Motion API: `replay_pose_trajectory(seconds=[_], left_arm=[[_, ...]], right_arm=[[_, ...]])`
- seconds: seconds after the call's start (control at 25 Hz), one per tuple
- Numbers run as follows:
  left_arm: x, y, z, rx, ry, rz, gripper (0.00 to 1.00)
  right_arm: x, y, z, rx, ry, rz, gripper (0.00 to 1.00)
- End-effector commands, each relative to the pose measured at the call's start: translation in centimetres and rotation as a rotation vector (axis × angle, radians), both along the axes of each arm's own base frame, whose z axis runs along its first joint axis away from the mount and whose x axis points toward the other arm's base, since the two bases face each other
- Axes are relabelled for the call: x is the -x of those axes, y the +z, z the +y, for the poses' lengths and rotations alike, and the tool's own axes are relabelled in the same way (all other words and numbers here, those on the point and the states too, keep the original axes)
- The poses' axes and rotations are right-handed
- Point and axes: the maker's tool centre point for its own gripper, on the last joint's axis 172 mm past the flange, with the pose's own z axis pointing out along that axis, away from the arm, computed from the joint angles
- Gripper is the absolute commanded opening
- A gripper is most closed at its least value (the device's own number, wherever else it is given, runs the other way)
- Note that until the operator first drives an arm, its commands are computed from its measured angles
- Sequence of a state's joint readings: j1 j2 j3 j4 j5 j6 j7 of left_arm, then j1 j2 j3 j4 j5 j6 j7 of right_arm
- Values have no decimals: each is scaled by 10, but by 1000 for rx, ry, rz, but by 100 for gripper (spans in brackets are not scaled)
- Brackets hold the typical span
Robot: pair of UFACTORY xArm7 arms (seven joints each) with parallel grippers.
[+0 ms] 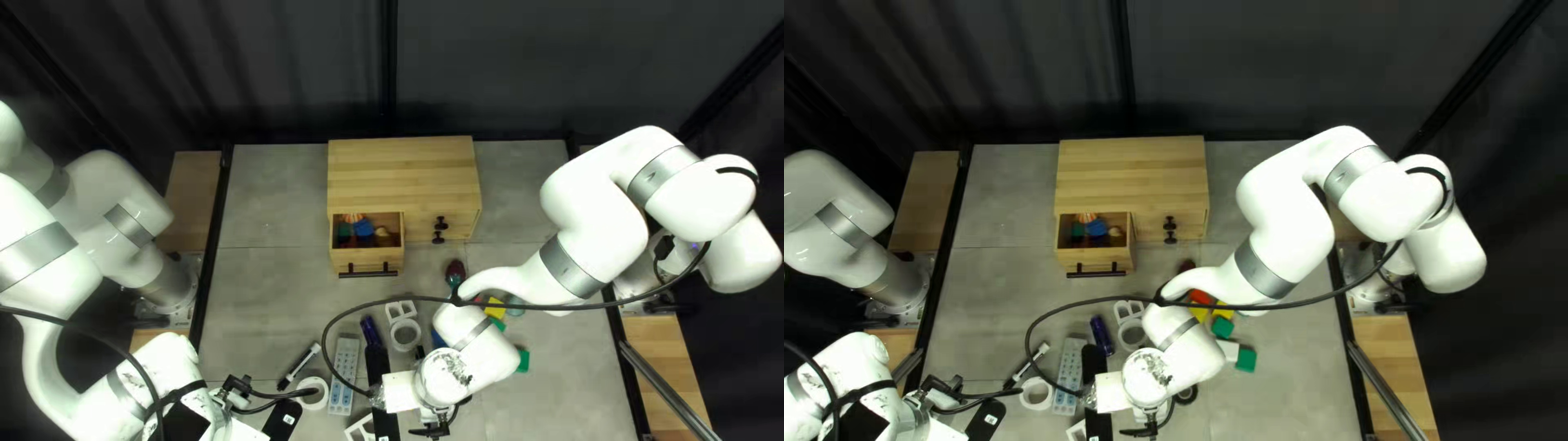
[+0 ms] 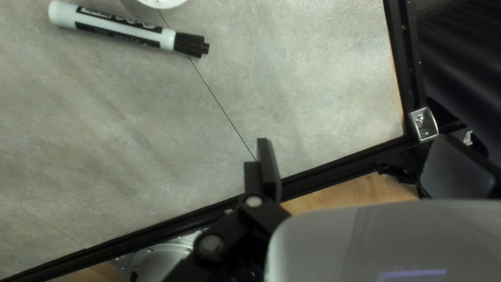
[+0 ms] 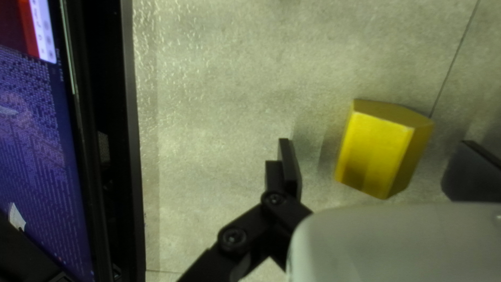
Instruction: Open drawers and place objects into drawer and close
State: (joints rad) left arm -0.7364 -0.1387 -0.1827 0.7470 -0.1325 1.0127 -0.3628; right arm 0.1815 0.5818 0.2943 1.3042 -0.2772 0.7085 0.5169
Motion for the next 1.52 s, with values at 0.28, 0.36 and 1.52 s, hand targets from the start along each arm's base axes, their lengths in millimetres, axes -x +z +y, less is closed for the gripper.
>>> replay_pose_trajectory(seconds=[0.28,0.36,1.52], left_arm=[[0,0,0,0,0,0,100],[0,0,0,0,0,0,100],[0,0,0,0,0,0,100]], right_arm=[[0,38,-5,32,2,-4,2],[0,60,-12,45,10,-22,2],[-67,201,-283,290,-14,-180,2]])
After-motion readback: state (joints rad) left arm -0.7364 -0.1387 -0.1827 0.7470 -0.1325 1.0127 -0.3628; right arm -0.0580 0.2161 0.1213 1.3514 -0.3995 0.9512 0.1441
